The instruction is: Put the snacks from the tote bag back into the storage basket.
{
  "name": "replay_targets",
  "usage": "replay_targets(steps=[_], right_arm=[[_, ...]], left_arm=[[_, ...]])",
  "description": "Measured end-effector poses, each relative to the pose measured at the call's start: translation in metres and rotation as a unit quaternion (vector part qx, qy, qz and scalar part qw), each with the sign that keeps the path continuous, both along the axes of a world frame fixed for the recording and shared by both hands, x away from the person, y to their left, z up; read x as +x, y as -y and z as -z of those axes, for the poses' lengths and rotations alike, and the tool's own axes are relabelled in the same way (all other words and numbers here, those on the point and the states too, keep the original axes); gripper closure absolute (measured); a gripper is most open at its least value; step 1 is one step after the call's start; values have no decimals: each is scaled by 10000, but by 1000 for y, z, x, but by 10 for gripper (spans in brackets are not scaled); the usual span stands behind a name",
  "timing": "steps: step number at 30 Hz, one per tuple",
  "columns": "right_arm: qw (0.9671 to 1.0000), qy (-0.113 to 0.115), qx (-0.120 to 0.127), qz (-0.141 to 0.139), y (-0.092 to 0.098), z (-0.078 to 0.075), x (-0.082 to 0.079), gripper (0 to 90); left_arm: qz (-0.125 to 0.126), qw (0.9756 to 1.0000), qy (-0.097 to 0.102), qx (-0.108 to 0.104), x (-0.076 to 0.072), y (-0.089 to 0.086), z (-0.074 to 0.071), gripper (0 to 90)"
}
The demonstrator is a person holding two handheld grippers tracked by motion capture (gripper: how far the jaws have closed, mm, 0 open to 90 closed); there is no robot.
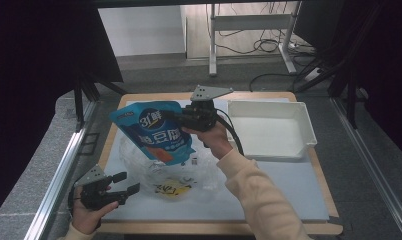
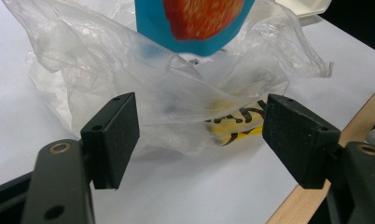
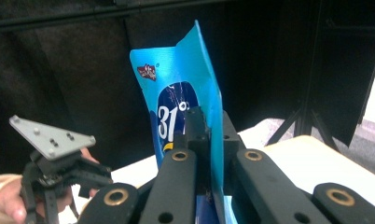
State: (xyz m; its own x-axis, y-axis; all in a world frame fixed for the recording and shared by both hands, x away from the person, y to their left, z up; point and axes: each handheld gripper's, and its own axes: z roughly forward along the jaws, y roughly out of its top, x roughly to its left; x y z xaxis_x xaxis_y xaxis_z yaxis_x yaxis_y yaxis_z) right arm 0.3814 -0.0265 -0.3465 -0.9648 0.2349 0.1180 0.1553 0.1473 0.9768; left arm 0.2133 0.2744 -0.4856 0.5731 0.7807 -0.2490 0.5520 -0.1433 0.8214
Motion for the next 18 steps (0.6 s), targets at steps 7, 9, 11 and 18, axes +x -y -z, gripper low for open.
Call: replay_targets(steps=[7,9,11,18], right_arm=[[9996,161,211,49,9,-23,-7,879],[9995,176,250,61,13,-28,-8,879],[9994,177,299,92,18,-34,-9,879],[9984,307,429,215,38,-49,-11,880]], left_arm=[[7,10000,-5,18,0,0,1,275],[5,10000,0,13,0,0,0,275],[2,10000,1,7,0,0,0,275],[-6,10000,-12,10,1,0,2,275]])
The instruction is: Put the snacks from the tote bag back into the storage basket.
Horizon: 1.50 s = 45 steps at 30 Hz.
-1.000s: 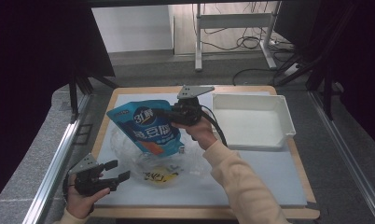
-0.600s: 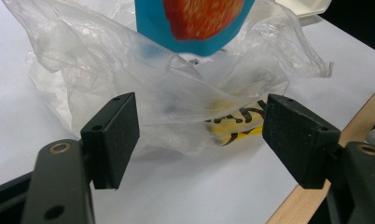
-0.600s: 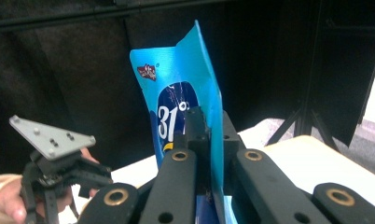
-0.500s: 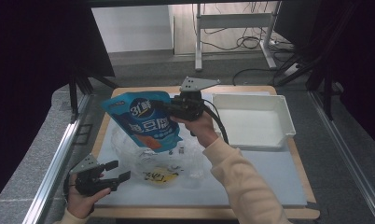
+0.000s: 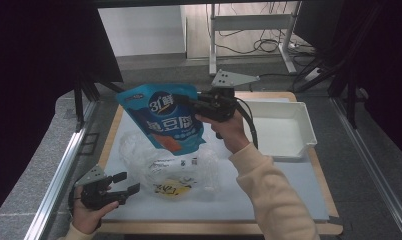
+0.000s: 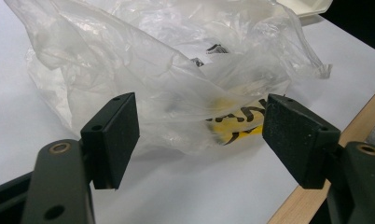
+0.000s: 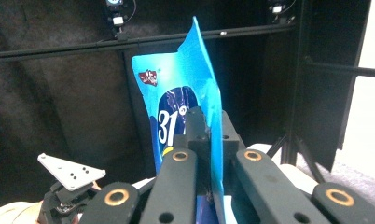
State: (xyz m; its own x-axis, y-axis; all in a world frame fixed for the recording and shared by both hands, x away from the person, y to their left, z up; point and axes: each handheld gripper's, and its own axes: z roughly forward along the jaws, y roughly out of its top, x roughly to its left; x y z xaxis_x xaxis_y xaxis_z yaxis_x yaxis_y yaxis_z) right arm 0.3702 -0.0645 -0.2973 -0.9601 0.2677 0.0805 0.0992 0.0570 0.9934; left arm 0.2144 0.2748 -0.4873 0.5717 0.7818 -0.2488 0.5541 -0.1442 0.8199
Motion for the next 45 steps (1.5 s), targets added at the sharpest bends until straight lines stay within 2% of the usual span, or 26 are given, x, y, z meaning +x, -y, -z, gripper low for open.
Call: replay_targets(steps=[5,6,14,19,26,30,45], right_arm=[[9999,64,55,135,16,-8,-1,880],[9997,90,85,232,26,-12,-1,880],[9987,180,114,459,54,-21,-2,880],[9978,166,175,621,74,-23,1,880],[9953,138,113,950,99,-21,10,881],[9936,107,190,1113,113,-21,16,881],[9886,101,258,1477,144,-32,26,881]], left_arm=[[1,10000,1,6,0,0,1,275],[3,10000,-4,0,0,0,1,275],[18,10000,-12,-17,0,0,1,275],[9,10000,-13,-27,1,-1,0,276],[19,10000,-34,0,2,1,1,279],[15,10000,-24,-12,2,0,0,279],[-16,10000,-53,-27,2,-1,1,279]])
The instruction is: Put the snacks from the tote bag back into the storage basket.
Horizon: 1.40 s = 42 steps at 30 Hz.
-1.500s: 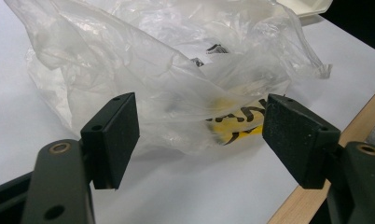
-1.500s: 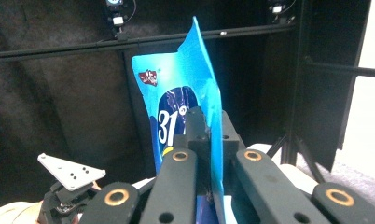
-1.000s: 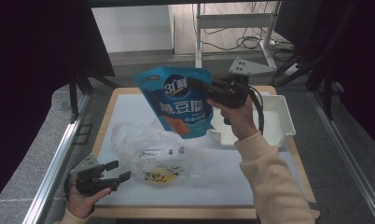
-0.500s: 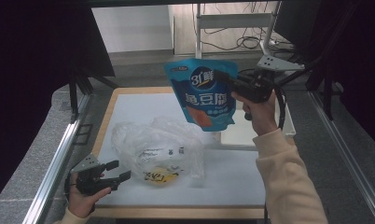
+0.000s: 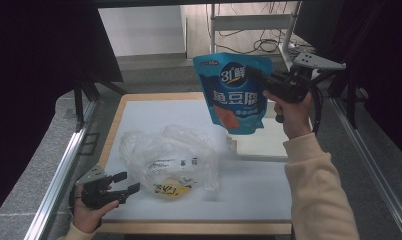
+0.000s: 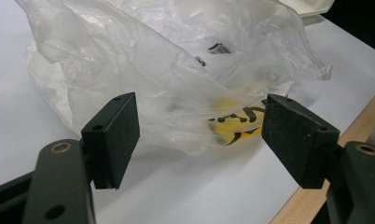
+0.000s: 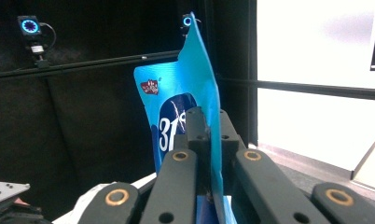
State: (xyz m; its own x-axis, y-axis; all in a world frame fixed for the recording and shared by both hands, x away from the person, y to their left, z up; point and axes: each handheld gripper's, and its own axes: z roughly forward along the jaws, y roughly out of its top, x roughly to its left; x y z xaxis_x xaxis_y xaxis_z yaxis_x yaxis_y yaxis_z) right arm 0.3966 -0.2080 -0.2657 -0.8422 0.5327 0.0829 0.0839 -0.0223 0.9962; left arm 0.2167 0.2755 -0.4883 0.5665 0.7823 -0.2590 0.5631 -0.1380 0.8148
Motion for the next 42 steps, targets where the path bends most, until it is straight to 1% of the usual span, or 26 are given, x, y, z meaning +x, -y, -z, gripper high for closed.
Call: replay_targets(steps=[5,6,8,13,22,27,32,37,42], right_arm=[[9999,24,-24,160,10,2,4,881],[9998,-10,-15,181,12,3,4,881],[9998,-5,-14,222,16,5,7,881],[9992,-59,-62,382,24,11,13,881],[9980,-215,-106,577,32,23,25,880],[9974,-295,-116,640,36,30,30,880],[9972,-319,-75,665,39,35,34,880],[9965,-360,-126,744,41,41,39,880],[9961,-420,-68,770,45,49,46,880]], left_arm=[[-24,10000,-14,8,0,0,0,279],[-33,10000,-22,4,0,1,0,279],[-37,10000,-27,5,1,1,1,279],[-62,10000,-35,9,1,0,1,280],[-64,10000,-56,18,1,0,2,280],[-79,10000,-55,12,2,-1,3,280],[-94,9999,-70,-17,2,-1,3,280],[-86,9999,-74,7,2,-1,4,279],[-108,9999,-86,11,3,-2,5,279]])
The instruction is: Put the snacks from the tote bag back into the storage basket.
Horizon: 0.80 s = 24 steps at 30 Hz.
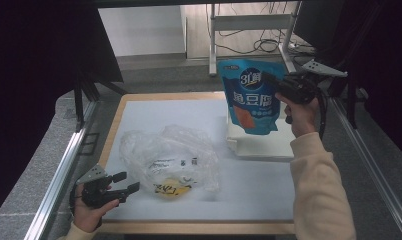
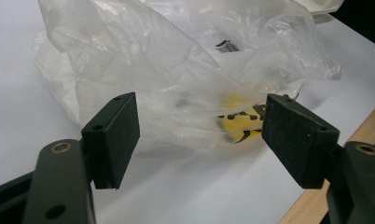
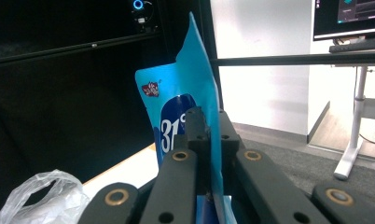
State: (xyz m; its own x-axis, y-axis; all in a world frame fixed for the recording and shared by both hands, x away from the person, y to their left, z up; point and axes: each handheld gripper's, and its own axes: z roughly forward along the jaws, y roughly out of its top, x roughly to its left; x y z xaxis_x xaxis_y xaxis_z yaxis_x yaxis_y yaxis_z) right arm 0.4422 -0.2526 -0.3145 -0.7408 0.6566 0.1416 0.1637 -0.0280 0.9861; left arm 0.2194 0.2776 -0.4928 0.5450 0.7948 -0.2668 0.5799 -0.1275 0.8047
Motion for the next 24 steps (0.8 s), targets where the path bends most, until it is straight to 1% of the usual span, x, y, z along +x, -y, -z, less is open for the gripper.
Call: replay_targets(steps=[5,9,11,17,22,24], right_arm=[[10000,-72,-22,55,0,8,8,880],[9999,-85,20,69,1,13,13,880],[9999,-107,2,91,2,16,16,880],[9998,-143,57,120,3,23,23,879],[9997,-168,10,148,2,28,27,879],[9997,-194,35,156,2,32,30,879]], left_arm=[[-25,10000,4,-16,-1,0,-1,279],[36,10000,51,13,-2,3,-4,279],[48,10000,54,22,-2,3,-4,278],[-10,10000,34,4,-1,1,-2,279],[-15,10000,32,-13,-1,0,-2,279],[-14,10000,35,-10,-1,0,-2,279]])
